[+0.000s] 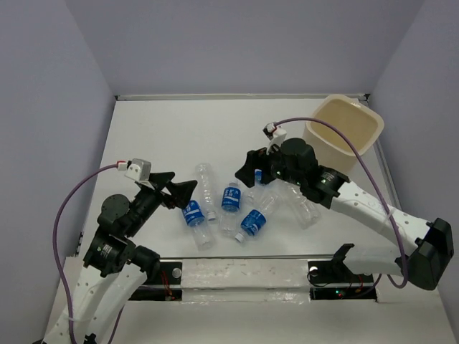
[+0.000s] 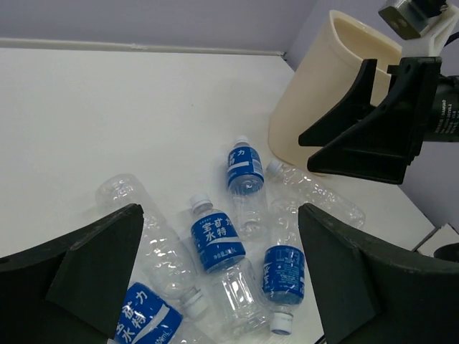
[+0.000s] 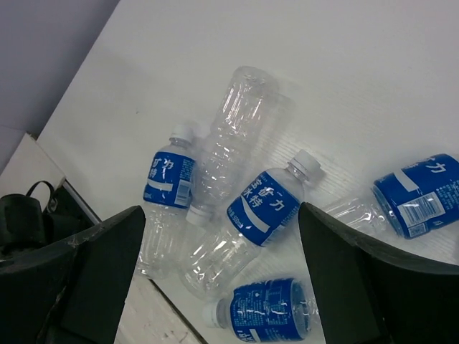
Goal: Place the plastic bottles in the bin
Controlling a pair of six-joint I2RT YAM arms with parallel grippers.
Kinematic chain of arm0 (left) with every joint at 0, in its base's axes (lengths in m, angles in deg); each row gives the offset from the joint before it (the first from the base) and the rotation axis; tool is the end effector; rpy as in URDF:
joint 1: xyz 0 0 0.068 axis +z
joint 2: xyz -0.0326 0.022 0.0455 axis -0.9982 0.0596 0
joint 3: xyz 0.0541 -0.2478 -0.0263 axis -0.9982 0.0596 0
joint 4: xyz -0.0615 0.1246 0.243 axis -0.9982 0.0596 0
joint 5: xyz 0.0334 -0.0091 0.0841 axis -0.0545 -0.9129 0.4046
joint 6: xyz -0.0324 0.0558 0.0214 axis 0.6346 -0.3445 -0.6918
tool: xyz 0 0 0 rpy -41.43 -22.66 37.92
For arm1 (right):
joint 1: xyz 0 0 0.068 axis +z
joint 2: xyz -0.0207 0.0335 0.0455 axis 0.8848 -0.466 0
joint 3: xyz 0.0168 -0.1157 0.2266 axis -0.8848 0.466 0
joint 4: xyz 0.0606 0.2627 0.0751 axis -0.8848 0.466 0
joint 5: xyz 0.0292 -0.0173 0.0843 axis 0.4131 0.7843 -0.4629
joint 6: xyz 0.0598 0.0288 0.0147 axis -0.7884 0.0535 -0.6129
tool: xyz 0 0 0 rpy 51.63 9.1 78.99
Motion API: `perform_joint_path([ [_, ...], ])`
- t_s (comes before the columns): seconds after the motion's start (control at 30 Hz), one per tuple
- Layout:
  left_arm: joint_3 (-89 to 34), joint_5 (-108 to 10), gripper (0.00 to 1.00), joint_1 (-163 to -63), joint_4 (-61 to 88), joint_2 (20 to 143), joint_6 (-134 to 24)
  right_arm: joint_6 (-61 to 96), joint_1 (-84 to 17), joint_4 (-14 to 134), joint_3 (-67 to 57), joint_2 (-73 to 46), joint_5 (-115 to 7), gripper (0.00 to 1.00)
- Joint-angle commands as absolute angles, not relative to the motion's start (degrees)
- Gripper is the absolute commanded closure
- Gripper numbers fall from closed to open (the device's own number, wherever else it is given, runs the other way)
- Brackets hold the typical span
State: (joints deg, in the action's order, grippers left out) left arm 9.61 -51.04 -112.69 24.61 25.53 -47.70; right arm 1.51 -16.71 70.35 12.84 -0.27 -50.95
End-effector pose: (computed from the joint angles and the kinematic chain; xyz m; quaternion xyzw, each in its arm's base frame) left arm 0.1340 -0.0764 0.3384 0.1094 0.6583 -0.3373 0.6640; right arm 0.2191 0.2295 0.3085 -0.1849 0.8029 0.3456 0.4491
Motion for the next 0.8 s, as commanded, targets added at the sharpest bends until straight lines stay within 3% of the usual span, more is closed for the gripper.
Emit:
perform_joint_path([
  [0.0, 7.39, -45.96, 0.01, -111.72, 23.94, 24.0, -47.0, -0.73, -14.33, 68.8, 7.04, -7.14, -47.5, 0.07],
  [0.33, 7.56, -37.33, 0.01, -111.63, 26.23, 23.46, -43.31, -3.01, -11.96, 68.18, -5.18, -26.67, -43.62, 0.06],
  [0.77, 8.0, -38.03, 0.01, -111.63, 26.67, 26.01, -42.6, -5.04, -9.67, 69.85, -15.89, -44.16, -43.36, 0.06],
])
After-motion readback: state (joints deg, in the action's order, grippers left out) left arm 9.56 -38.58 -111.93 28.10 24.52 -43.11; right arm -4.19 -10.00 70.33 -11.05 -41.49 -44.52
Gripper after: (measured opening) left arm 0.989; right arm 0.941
